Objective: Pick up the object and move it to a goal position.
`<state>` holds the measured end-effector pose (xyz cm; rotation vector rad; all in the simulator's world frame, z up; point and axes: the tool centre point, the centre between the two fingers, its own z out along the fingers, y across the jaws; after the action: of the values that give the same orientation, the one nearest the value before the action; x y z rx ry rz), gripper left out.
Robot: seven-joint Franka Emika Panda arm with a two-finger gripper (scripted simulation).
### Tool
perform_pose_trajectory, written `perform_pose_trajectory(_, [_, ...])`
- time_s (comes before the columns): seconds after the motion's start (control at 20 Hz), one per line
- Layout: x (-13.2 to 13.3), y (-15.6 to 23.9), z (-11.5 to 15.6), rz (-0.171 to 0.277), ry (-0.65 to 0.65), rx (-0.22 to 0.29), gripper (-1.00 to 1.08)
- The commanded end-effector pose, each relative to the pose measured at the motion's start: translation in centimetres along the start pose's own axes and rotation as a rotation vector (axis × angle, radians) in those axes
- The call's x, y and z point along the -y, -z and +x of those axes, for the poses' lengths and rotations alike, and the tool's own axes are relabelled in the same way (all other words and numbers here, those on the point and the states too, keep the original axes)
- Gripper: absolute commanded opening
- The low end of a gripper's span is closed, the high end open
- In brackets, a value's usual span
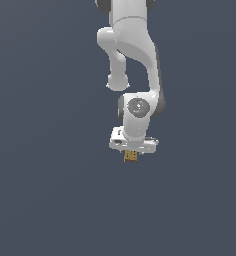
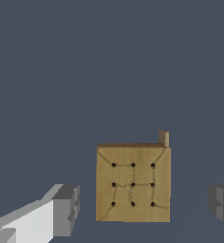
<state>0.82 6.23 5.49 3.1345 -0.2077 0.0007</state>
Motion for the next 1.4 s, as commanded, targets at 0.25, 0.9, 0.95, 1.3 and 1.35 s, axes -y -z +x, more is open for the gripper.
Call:
perform_pose_trajectory(0.25, [0.0, -3.4, -0.1, 0.0, -0.002, 0.001, 1.0])
perform_pose_trajectory(0.9, [0.1, -4.4, 0.0, 0.0, -0.003, 0.001, -1.0])
perform_pose_trajectory(0.95, [0.1, -4.4, 0.0, 0.0, -0.003, 0.001, -1.0])
perform_pose_trajectory(1.3, [-0.1, -4.2, -0.2, 0.0, -0.003, 0.001, -1.0])
perform_pose_trajectory(1.35, [-0.2, -4.1, -0.3, 0.0, -0.003, 0.001, -1.0])
